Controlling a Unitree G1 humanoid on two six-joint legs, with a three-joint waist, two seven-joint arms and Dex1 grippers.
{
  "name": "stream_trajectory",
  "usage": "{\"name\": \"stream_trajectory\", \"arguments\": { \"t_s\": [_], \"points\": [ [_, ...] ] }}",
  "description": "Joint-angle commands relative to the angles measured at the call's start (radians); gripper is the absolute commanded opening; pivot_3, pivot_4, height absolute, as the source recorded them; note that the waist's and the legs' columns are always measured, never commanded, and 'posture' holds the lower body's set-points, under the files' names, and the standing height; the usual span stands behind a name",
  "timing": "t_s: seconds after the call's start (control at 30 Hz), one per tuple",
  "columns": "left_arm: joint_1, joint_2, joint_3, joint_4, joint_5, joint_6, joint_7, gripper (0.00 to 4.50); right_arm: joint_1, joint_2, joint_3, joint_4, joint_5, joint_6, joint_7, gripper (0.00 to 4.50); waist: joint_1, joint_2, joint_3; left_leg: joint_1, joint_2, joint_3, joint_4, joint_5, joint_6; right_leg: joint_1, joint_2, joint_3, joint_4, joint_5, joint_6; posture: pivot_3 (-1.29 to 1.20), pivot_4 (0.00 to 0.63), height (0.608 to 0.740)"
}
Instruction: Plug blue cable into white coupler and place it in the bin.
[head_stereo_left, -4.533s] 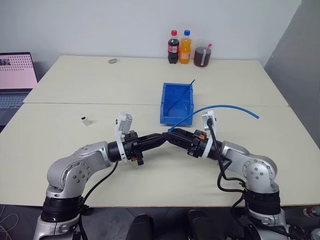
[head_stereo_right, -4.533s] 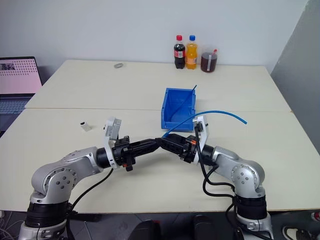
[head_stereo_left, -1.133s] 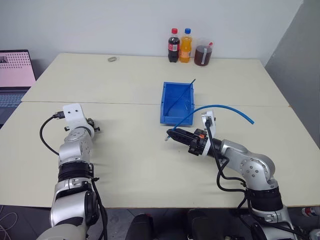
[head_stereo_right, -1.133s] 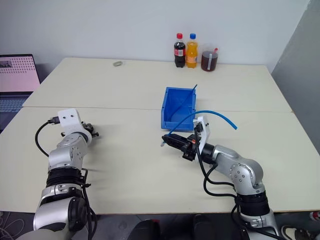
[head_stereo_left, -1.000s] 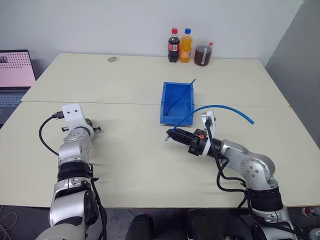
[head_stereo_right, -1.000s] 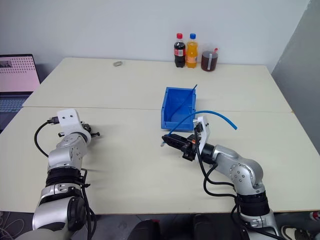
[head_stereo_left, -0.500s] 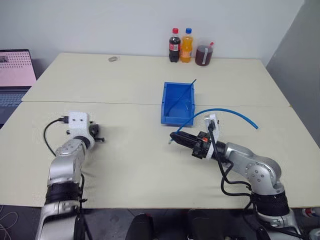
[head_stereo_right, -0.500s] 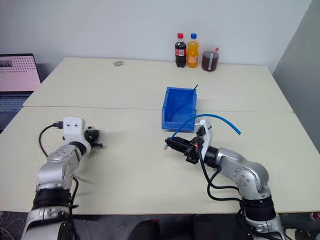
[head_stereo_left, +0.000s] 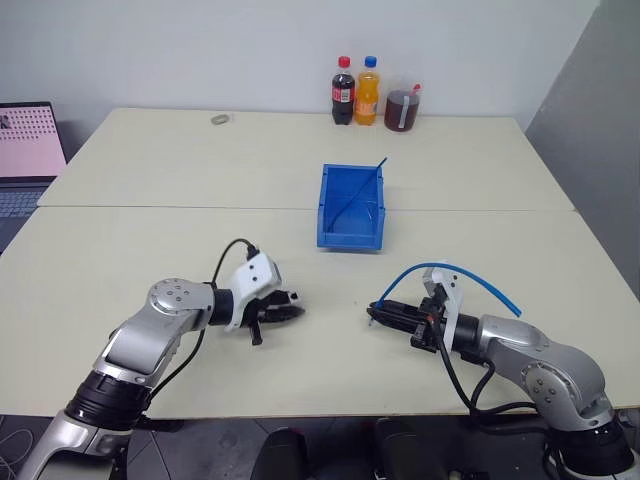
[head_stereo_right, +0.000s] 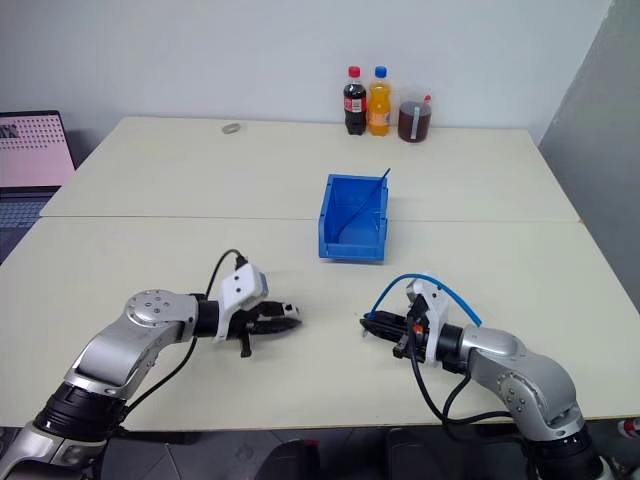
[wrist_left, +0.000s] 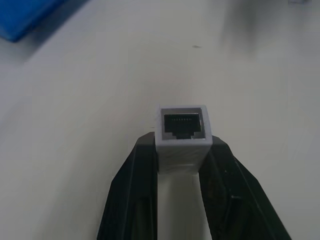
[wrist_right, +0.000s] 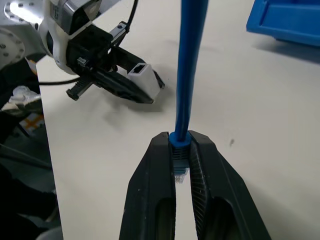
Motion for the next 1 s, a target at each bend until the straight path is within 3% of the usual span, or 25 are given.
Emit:
{"name": "stream_trajectory", "arguments": {
  "t_s": [0.03,0.2,0.4,0.57,1.0],
  "points": [
    [-0.038,0.016,-0.081,0.021,0.086,-0.112,-0.082,0.80,0.013,-0.019,0.024,-0.053,-0.058,-0.084,0.035,0.11,0.002,0.000,0.000,0.000,0.000,0.000,0.000,0.000,0.000,0.000,0.000,0.000,0.000,0.000,0.000,0.00,0.150,0.740],
    [-0.061,-0.015,-0.124,0.094,0.145,-0.194,-0.106,0.80,-0.001,-0.015,0.086,-0.023,-0.162,-0.199,0.066,0.11,0.006,0.000,0.000,0.000,0.000,0.001,0.000,0.000,0.000,0.000,0.000,0.000,0.000,-0.001,0.001,0.00,0.150,0.740],
    [-0.064,-0.027,-0.130,0.151,0.171,-0.256,-0.141,0.80,-0.087,0.066,0.131,0.045,-0.201,-0.264,0.086,0.11,0.009,0.000,0.000,0.001,0.000,0.001,0.001,0.000,0.000,0.001,0.000,-0.001,0.001,0.000,0.001,0.00,0.150,0.740],
    [-0.071,-0.034,-0.129,0.166,0.168,-0.261,-0.168,0.80,-0.206,0.153,0.220,0.178,-0.278,-0.349,0.134,0.11,0.008,0.001,-0.001,0.002,0.000,0.001,0.002,0.000,0.001,0.002,0.000,-0.001,0.001,0.000,0.001,0.00,0.150,0.740],
    [-0.086,-0.041,-0.124,0.181,0.163,-0.253,-0.218,0.80,-0.260,0.224,0.317,0.342,-0.409,-0.492,0.217,0.11,0.010,0.000,-0.001,0.002,0.000,0.001,0.001,0.000,0.001,0.002,0.000,-0.003,0.002,-0.001,-0.001,0.00,0.150,0.740]
  ]
}}
